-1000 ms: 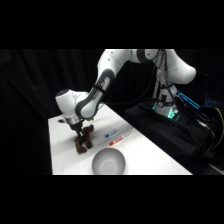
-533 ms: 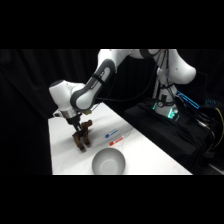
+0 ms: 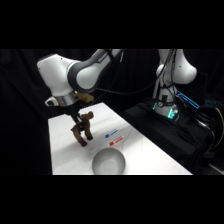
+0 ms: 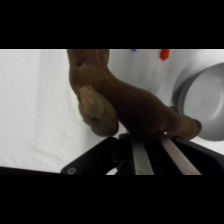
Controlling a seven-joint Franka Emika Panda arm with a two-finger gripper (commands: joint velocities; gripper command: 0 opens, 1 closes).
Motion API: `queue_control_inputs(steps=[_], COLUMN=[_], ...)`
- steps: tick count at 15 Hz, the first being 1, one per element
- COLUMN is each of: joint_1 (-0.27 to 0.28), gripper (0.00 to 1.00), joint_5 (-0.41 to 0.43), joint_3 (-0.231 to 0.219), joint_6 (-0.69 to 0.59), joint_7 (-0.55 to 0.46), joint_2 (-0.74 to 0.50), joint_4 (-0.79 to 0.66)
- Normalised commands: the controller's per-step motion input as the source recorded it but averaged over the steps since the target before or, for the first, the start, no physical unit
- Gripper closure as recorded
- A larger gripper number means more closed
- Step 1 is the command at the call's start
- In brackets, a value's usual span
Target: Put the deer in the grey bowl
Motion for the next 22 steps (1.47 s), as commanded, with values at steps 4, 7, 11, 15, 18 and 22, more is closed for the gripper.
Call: queue_control_inputs(steps=[4, 7, 11, 15, 18, 22], joint_1=[0.273, 0.21, 0.09, -0.01, -0.028, -0.037], gripper=[0.97, 0.97, 0.97, 0.97, 0.97, 0.46], joint_5=[-0.15, -0.111, -0.079, -0.111, -0.12, -0.094], joint_3=[0.079, 0.106, 0.073, 0.017, 0.008, 0.01], joint_6=[0.01, 0.11, 0.26, 0.42, 0.43, 0.26], joint_7=[0.23, 0.18, 0.08, -0.02, -0.06, -0.07], joint_2=[-0.5, -0.32, -0.1, 0.01, -0.01, -0.05], joint_4=[-0.55, -0.41, -0.26, -0.22, -0.2, -0.14])
